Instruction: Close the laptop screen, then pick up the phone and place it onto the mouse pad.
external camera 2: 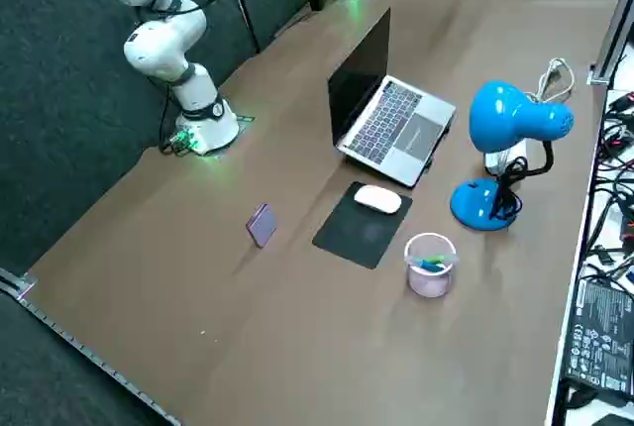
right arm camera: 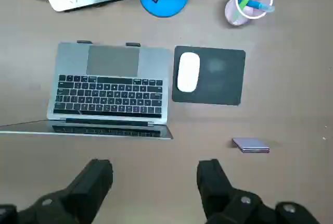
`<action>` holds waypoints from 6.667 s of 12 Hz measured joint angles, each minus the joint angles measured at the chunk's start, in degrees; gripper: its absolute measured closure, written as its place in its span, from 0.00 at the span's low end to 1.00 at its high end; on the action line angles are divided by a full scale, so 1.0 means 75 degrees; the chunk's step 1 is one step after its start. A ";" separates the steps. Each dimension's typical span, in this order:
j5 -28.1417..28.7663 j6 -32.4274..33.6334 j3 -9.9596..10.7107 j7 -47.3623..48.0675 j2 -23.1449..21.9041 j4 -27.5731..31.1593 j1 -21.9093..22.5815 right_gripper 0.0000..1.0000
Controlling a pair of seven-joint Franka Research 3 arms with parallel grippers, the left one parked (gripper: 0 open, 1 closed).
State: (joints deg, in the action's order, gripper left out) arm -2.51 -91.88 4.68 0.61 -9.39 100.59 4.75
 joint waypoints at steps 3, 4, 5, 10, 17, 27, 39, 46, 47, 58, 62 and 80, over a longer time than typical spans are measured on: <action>0.0001 0.0035 0.0000 0.0000 0.0036 -0.0009 0.0000 0.00; 0.0028 0.0114 -0.0009 0.0000 0.0077 -0.0012 0.0006 0.00; 0.0126 0.0164 -0.0016 0.0000 0.0107 -0.0012 0.0022 0.00; 0.0498 0.0511 -0.0030 0.0023 0.0449 0.0027 0.0305 0.01; 0.1295 0.0187 -0.0041 0.0800 0.0785 0.0640 0.0740 0.69; 0.1299 -0.0951 -0.0028 0.1331 0.1376 0.1333 0.1192 0.98; 0.1291 -0.3157 -0.0015 0.1327 0.2810 0.1328 0.1200 0.98; 0.1174 -0.3714 0.0030 0.1321 0.4193 0.0861 0.1175 0.98; 0.1168 -0.3713 0.0039 0.1320 0.4305 0.0761 0.1176 0.98; 0.0699 -0.1075 0.0218 -0.3800 0.2770 0.0398 -0.1040 0.88; 0.0682 -0.0994 0.0222 -0.6336 0.2622 0.0556 -0.2073 0.52; 0.0437 -0.4637 0.0207 -1.4438 0.1907 0.4014 -0.4188 0.00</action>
State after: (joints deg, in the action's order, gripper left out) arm 0.77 -126.65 6.24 -107.67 4.91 130.69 -26.66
